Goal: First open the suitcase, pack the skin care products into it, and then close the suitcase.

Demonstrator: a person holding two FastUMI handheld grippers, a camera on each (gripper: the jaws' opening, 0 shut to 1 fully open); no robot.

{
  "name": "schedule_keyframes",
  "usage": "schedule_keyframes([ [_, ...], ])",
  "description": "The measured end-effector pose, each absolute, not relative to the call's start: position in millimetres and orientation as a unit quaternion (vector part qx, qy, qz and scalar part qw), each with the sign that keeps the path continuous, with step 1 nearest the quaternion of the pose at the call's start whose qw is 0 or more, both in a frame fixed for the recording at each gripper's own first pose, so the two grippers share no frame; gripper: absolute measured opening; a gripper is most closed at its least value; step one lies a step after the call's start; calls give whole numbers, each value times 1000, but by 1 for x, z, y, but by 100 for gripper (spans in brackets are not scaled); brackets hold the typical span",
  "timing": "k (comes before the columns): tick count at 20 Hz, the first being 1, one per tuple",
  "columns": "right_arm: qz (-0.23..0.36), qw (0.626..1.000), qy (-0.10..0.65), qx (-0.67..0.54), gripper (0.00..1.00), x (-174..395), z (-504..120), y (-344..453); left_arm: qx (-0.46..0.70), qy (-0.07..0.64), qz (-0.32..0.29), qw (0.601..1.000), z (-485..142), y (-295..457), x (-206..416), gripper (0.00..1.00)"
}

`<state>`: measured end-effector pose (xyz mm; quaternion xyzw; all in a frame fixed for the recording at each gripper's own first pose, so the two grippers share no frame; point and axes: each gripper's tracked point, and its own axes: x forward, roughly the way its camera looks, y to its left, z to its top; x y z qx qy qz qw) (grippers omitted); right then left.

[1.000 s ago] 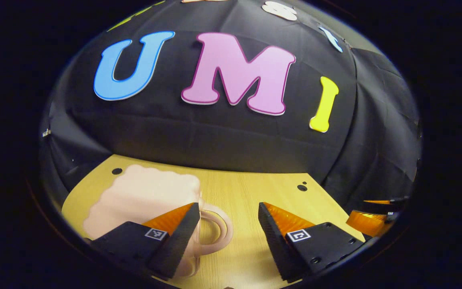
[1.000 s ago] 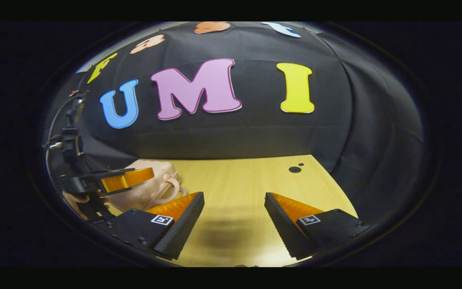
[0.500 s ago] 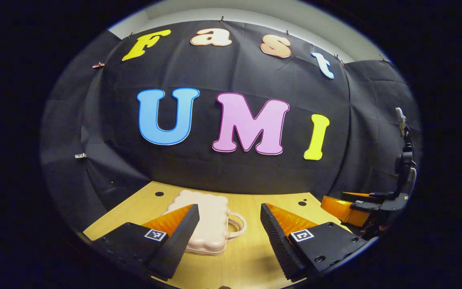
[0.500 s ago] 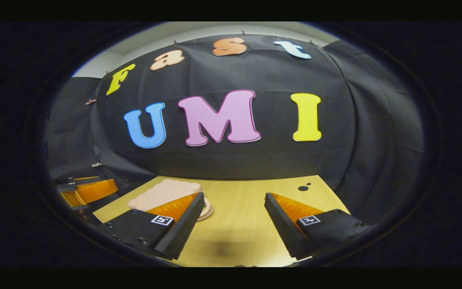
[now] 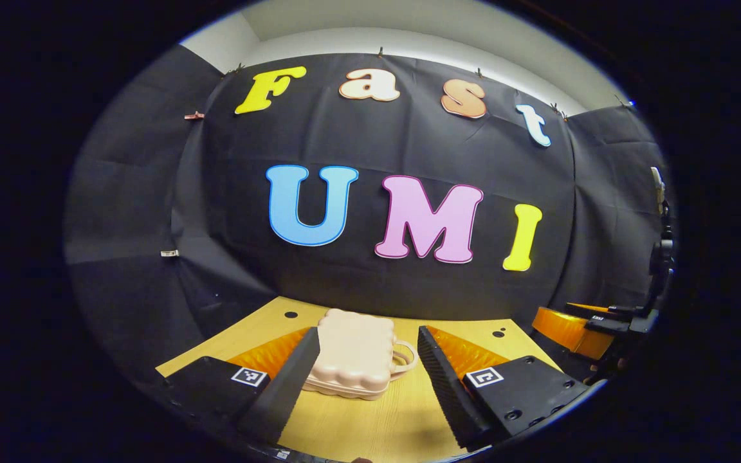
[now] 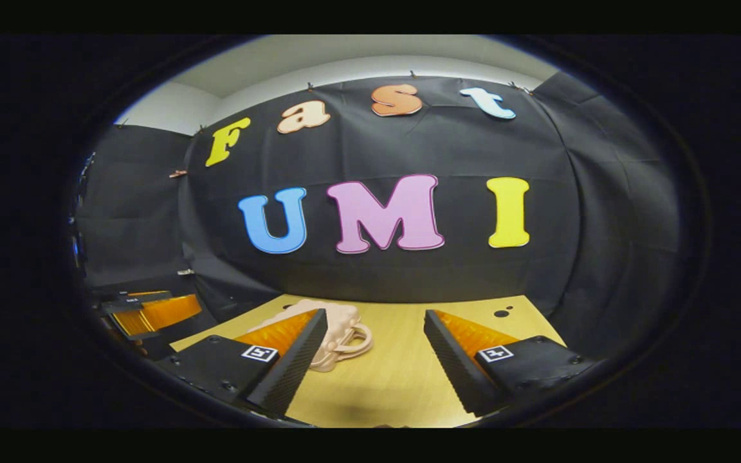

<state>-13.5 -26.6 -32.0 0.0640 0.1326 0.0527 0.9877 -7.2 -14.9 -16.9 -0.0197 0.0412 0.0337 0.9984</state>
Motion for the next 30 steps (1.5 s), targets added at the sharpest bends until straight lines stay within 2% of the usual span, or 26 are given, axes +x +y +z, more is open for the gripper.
schedule_keyframes([
  [4,77,989,115,52,96,-14,-22,-13,-23,40,44,998,-10,-6,-7,96],
  [15,78,990,95,65,96,-19,-14,-7,-26,16,70,997,2,14,-32,96],
  [30,71,991,98,53,96,-43,-14,-8,-22,25,40,999,-9,0,-46,96],
])
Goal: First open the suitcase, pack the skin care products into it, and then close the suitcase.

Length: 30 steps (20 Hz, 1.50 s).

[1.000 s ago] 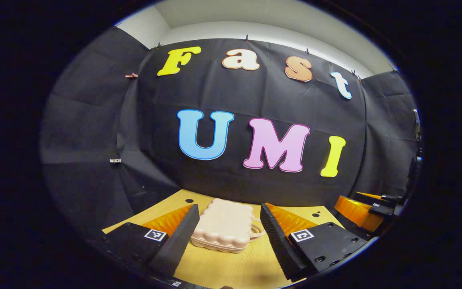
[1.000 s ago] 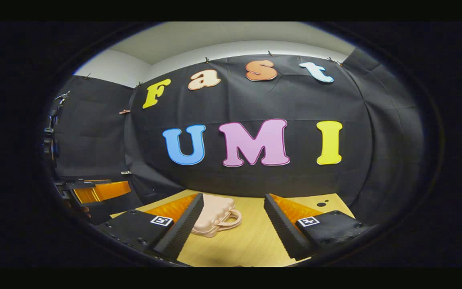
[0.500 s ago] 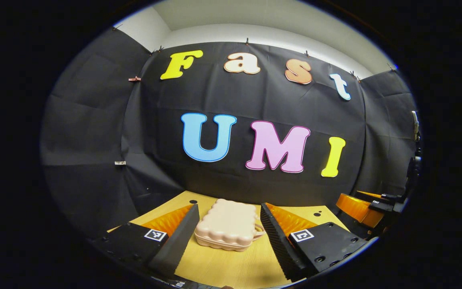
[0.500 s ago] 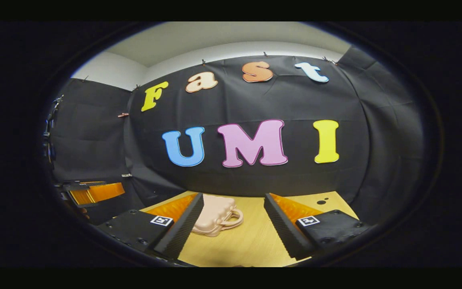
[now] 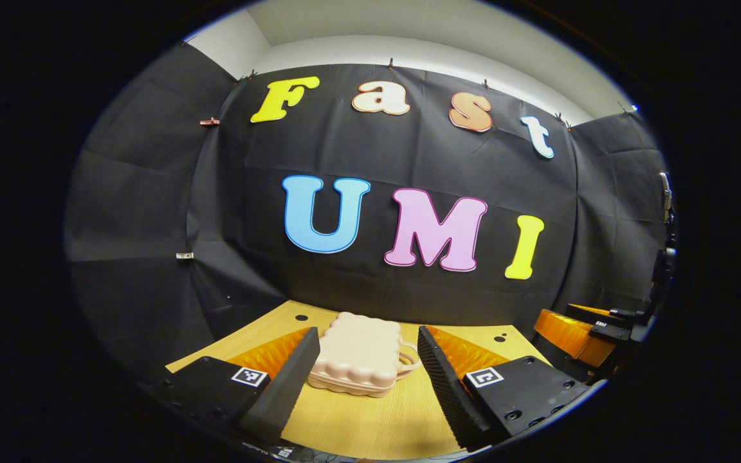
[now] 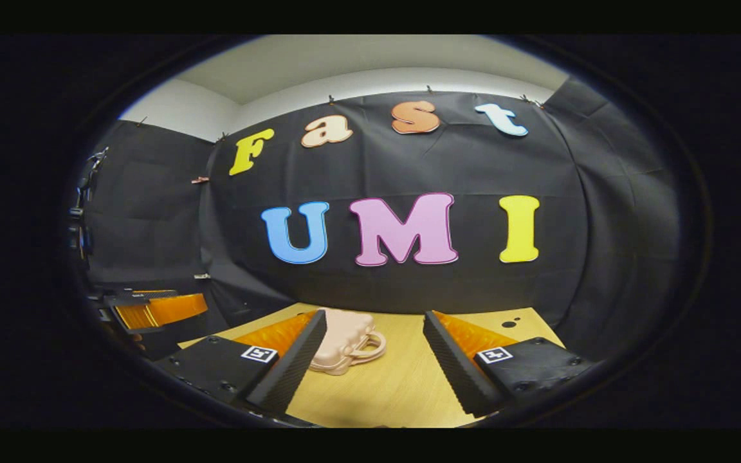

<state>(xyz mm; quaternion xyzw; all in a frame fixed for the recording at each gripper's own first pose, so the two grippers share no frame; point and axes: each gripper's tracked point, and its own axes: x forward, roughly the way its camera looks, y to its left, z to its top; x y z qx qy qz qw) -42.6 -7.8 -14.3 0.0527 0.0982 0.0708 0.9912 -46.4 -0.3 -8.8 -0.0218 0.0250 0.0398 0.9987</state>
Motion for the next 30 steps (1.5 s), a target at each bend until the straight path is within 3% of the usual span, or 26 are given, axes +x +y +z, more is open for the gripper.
schedule_keyframes([
  [20,56,993,94,37,96,-47,-15,-2,-21,26,15,999,-14,4,-40,96],
  [22,53,994,92,38,100,-47,-16,-1,-21,29,11,999,-17,4,-39,96],
  [23,51,994,94,37,96,-47,-17,-2,-21,31,10,999,-19,5,-38,96],
  [25,48,994,96,35,100,-48,-18,-2,-25,33,8,999,-20,5,-36,96],
  [27,42,994,94,35,93,-47,-19,-5,-29,31,3,999,-19,4,-35,96],
  [30,33,994,96,35,100,-47,-20,-9,-30,30,0,999,-19,5,-31,96],
])
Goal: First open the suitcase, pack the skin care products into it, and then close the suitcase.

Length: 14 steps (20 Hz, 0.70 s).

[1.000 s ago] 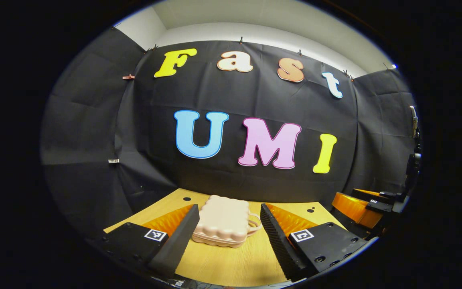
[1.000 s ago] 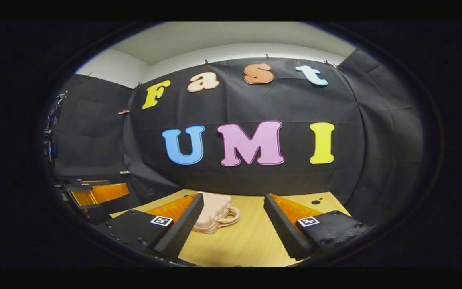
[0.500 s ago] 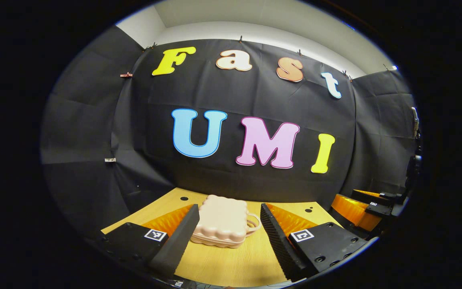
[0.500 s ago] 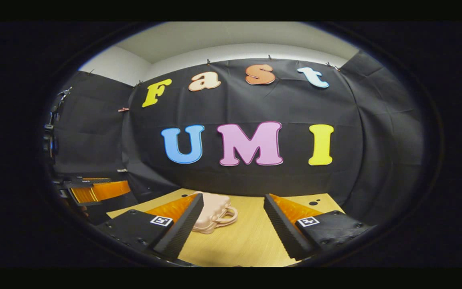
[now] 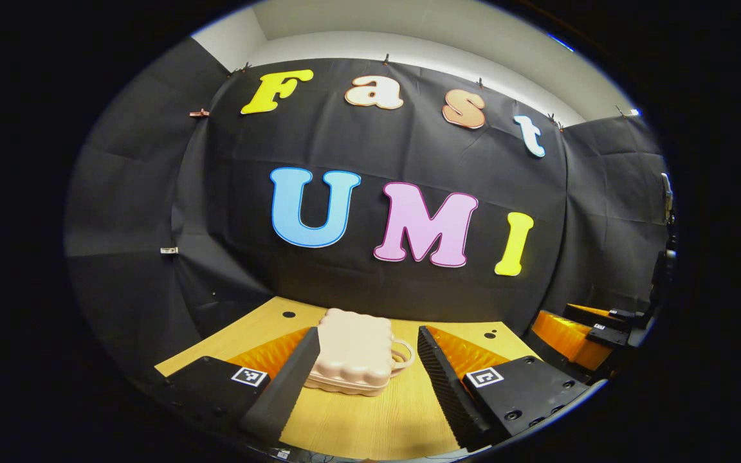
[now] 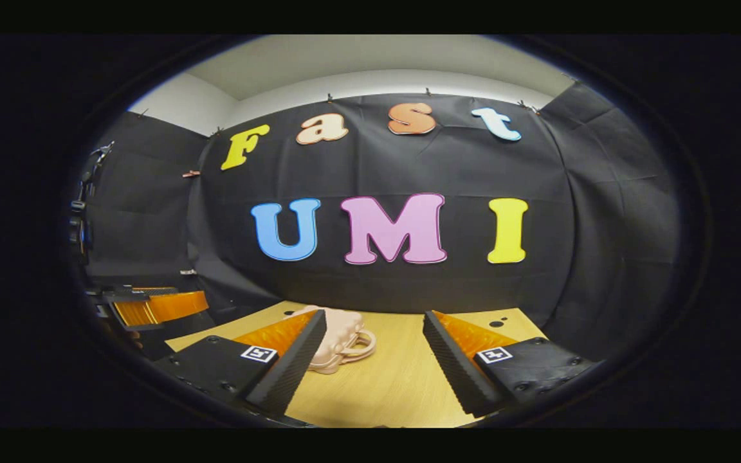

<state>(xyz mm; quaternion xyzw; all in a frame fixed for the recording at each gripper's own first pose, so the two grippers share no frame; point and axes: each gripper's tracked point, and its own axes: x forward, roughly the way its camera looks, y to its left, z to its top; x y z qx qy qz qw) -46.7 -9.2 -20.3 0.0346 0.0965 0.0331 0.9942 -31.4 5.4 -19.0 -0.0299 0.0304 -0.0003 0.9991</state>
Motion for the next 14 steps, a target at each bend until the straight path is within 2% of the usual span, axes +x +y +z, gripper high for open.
schedule_keyframes([
  [1,31,994,97,33,96,-47,-21,-11,-32,31,-4,999,-19,3,-30,96],
  [14,-8,995,95,23,96,-43,-21,-31,-37,28,-44,998,-21,-17,-8,96],
])
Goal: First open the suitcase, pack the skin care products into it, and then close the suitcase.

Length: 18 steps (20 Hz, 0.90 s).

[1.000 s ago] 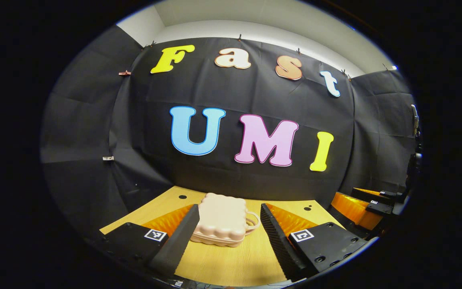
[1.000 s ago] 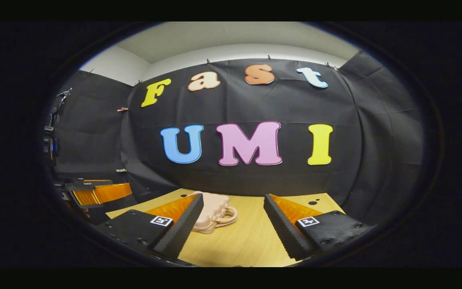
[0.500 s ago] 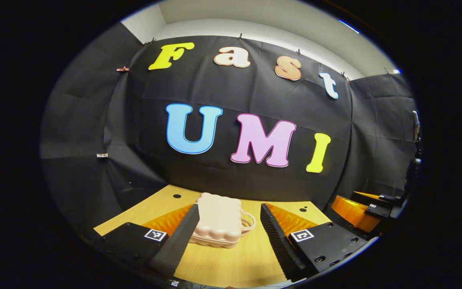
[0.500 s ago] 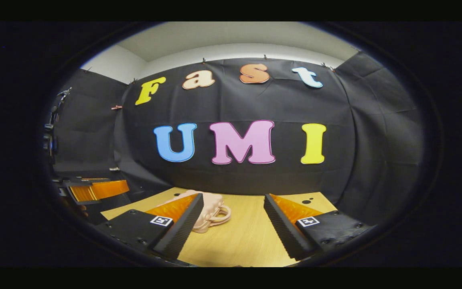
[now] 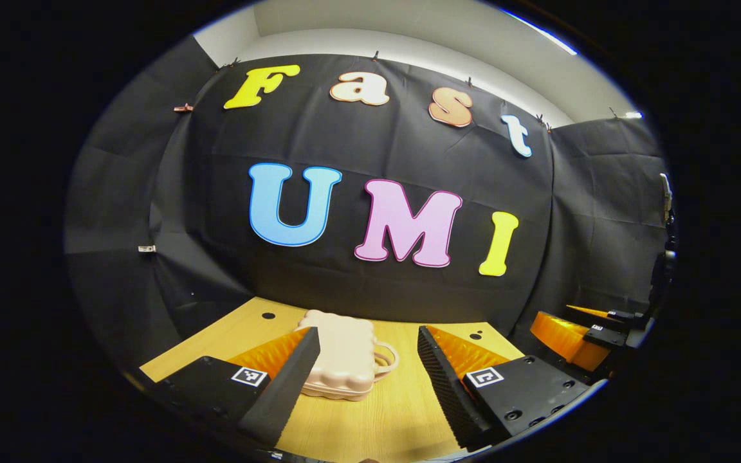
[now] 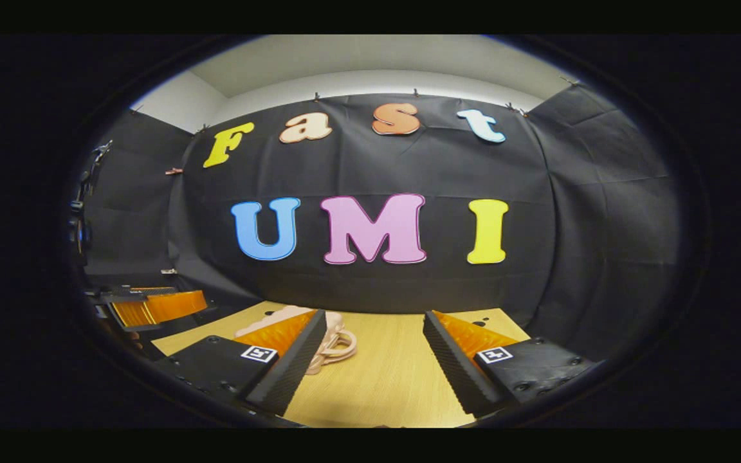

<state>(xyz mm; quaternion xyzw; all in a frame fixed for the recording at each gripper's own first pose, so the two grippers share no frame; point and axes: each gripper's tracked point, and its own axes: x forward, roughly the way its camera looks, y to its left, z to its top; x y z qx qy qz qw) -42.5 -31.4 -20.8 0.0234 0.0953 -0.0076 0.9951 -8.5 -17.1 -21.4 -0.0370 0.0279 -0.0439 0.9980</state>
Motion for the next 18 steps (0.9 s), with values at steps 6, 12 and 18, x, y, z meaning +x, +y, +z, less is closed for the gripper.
schedule_keyframes([
  [6,-21,995,96,28,96,-42,-21,-39,-29,31,-52,998,-22,-19,0,96],
  [12,-27,995,91,38,96,-43,-17,-46,-20,34,-56,998,-19,-22,2,96],
  [18,-18,995,95,37,96,-47,-14,-43,-19,29,-49,998,-16,-19,-11,96],
])
